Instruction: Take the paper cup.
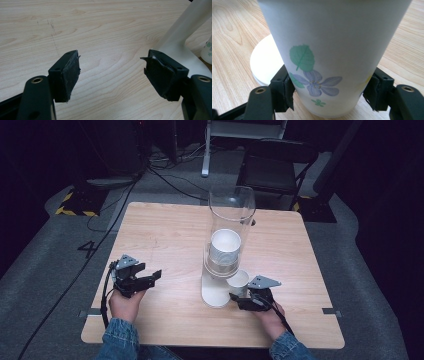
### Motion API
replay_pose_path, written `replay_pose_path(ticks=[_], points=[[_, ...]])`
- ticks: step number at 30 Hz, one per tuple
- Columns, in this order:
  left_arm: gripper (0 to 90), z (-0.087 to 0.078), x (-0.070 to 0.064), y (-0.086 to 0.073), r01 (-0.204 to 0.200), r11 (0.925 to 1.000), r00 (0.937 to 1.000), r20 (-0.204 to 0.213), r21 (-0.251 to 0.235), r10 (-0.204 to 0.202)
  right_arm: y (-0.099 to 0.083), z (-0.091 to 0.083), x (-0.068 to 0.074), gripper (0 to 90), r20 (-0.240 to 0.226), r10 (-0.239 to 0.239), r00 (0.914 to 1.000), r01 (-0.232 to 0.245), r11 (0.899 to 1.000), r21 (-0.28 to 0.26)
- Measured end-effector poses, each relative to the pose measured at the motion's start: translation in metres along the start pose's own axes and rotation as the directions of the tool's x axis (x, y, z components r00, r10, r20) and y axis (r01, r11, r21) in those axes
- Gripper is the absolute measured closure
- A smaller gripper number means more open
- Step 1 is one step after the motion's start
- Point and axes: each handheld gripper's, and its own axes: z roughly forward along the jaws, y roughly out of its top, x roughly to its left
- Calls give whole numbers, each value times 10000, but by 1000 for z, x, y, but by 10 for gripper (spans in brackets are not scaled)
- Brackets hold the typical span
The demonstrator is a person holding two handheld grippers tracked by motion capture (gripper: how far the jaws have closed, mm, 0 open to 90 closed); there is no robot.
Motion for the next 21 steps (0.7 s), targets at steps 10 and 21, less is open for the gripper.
replay_pose_path(ticks=[10, 21], points=[[281, 4, 0, 3, -7, 10000, 10000, 39, -30, 7, 1, -14, -8, 343, 223, 120, 9997, -116, 9998, -172], [281, 0, 1, 1, 25, 10000, 10000, -83, -52, -25, 16, -35, -28, 343, 682, 279, 9973, -225, 9966, -790]])
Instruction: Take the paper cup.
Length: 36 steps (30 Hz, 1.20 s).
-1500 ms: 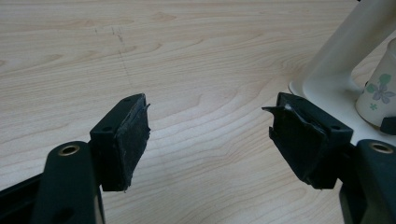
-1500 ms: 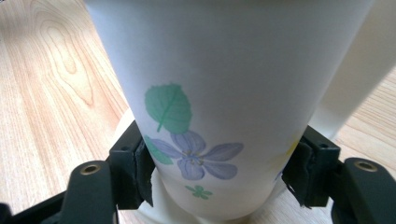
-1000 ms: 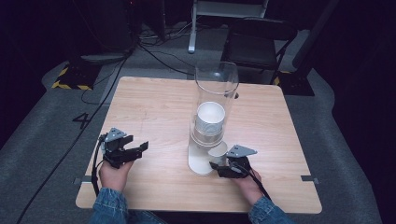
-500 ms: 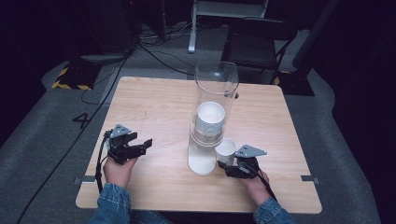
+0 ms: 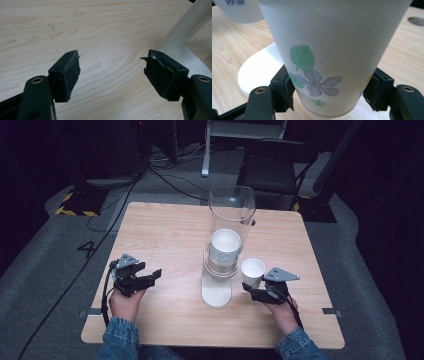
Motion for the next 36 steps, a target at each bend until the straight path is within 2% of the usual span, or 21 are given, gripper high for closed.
replay_pose_path(ticks=[7, 10, 15, 16, 17, 18, 19, 23, 26, 31, 36], points=[[281, -3, 1, -3, -10, 9999, 10000, -42, 125, 10, 8, -11, -16, 343, 254, 397, 9989, -387, 9985, -375], [281, -5, 1, -5, 5, 10000, 9999, -134, 96, -4, 11, -16, -28, 343, 434, 617, 9972, -595, 9969, -510], [280, -8, 3, -7, 44, 9999, 9998, -182, 133, -41, 12, -19, -39, 343, 734, 717, 9947, -677, 9961, -558], [281, -8, 3, -8, 92, 9999, 9998, -191, 141, -89, 12, -18, -46, 343, 767, 958, 9924, -917, 9943, -550], [281, -9, 3, -9, 113, 9998, 9998, -183, 162, -110, 12, -18, -46, 343, 767, 958, 9924, -917, 9943, -550], [280, -10, 3, -10, 123, 9997, 9996, -237, 225, -118, 12, -18, -54, 343, 966, 1045, 9898, -1002, 9938, -491], [281, -10, 3, -10, 123, 9997, 9996, -237, 225, -118, 12, -18, -54, 343, 966, 1045, 9898, -1002, 9938, -491], [280, -13, 3, -13, 74, 9997, 9995, -312, 241, -67, 9, -17, -73, 342, 1393, 1330, 9813, -1282, 9908, -431], [281, -15, 4, -15, 144, 9995, 9994, -325, 284, -135, 7, -14, -82, 342, 1653, 1295, 9777, -1265, 9916, -283], [281, -17, 6, -17, 199, 9993, 9991, -375, 306, -187, 2, -8, -94, 342, 1880, 1459, 9713, -1473, 9891, -64], [280, -21, 7, -20, 205, 9991, 9989, -437, 376, -188, -3, -1, -101, 342, 1884, 1664, 9679, -1738, 9845, 234]])
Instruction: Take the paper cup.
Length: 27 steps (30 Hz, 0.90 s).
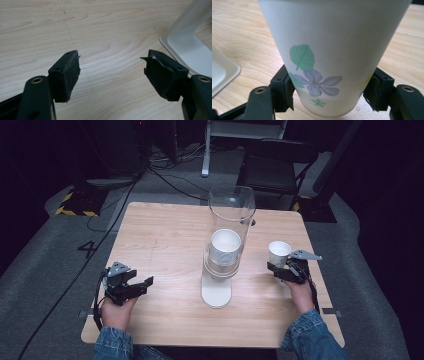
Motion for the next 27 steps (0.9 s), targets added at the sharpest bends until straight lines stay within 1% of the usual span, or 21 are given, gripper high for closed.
replay_pose_path(ticks=[3, 6, 7, 8, 10, 12, 16, 17, 20, 25, 27], points=[[280, -1, 0, -1, 26, 10000, 10000, -46, -18, -26, -1, 4, -2, 341, -4, 13, 10000, -13, 9999, 125], [280, -3, 1, -2, 45, 10000, 10000, -40, 7, -45, -5, 11, -5, 342, -127, 356, 9993, -351, 9985, 414], [280, -3, 1, -2, 45, 10000, 10000, -40, 7, -45, -5, 11, -5, 342, -127, 356, 9993, -351, 9985, 414], [280, -3, 1, -3, 62, 10000, 10000, -57, 12, -62, -6, 13, -6, 342, -157, 464, 9988, -455, 9978, 486], [280, -4, 2, -3, 60, 10000, 9999, -90, -19, -61, -8, 17, -8, 342, -198, 483, 9986, -468, 9966, 674], [280, -4, 2, -3, 70, 10000, 9999, -104, -31, -70, -9, 18, -9, 341, -204, 555, 9983, -537, 9955, 780], [280, -5, 3, -4, 122, 9999, 9999, -103, -52, -123, -12, 24, -11, 341, -164, 537, 9984, -517, 9931, 1053], [280, -5, 3, -4, 122, 9999, 9999, -103, -52, -123, -12, 24, -11, 341, -164, 537, 9984, -517, 9931, 1053], [280, -5, 3, -4, 85, 10000, 9999, -90, -32, -85, -14, 27, -10, 340, -127, 503, 9987, -482, 9903, 1304], [280, -4, 2, -3, 106, 9999, 9999, -54, -10, -106, -15, 28, -11, 339, -140, 428, 9990, -404, 9888, 1436], [280, -3, 2, -3, 106, 9999, 9999, -50, 2, -106, -16, 29, -10, 339, -69, 461, 9989, -445, 9866, 1572]])
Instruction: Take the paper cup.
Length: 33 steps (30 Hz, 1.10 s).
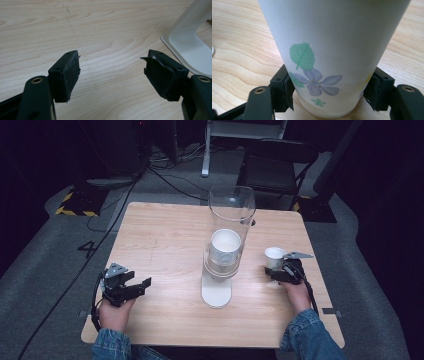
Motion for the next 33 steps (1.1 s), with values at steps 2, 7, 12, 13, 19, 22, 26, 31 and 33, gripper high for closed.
replay_pose_path(ticks=[2, 7, 12, 13, 19, 22, 26, 31, 33], points=[[280, 0, 0, 0, 10, 10000, 10000, -3, 12, -10, -1, 0, 0, 338, 57, -85, 9999, 84, 9999, 74], [281, 3, -2, 2, -21, 10000, 10000, 29, 30, 21, -3, -1, 0, 334, 102, -186, 9998, 185, 9997, 160], [280, 5, -2, 3, -110, 9999, 9999, 59, 45, 110, -5, -3, -1, 323, 119, -92, 9999, 90, 9998, 152], [280, 5, -2, 4, -74, 10000, 10000, 65, 32, 74, -5, -3, -1, 323, 119, -92, 9999, 90, 9998, 152], [280, 8, -3, 5, -141, 9999, 9998, 117, 61, 141, -7, -5, -4, 235, 86, -39, 10000, 37, 9999, 155], [280, 8, -4, 6, -112, 9999, 9998, 136, 66, 111, -7, -6, -4, 224, 42, -52, 10000, 51, 9998, 192], [280, 9, -4, 7, -138, 9999, 9997, 182, 44, 137, -6, -13, -2, 182, 65, -243, 9997, 243, 9997, 71], [280, 9, -5, 7, -133, 9999, 9997, 191, 101, 131, -6, -26, -2, 156, 79, -362, 9993, 363, 9993, -93], [280, 9, -5, 7, -148, 9999, 9997, 198, 89, 146, -6, -33, -3, 156, 160, -405, 9991, 408, 9989, -213]])
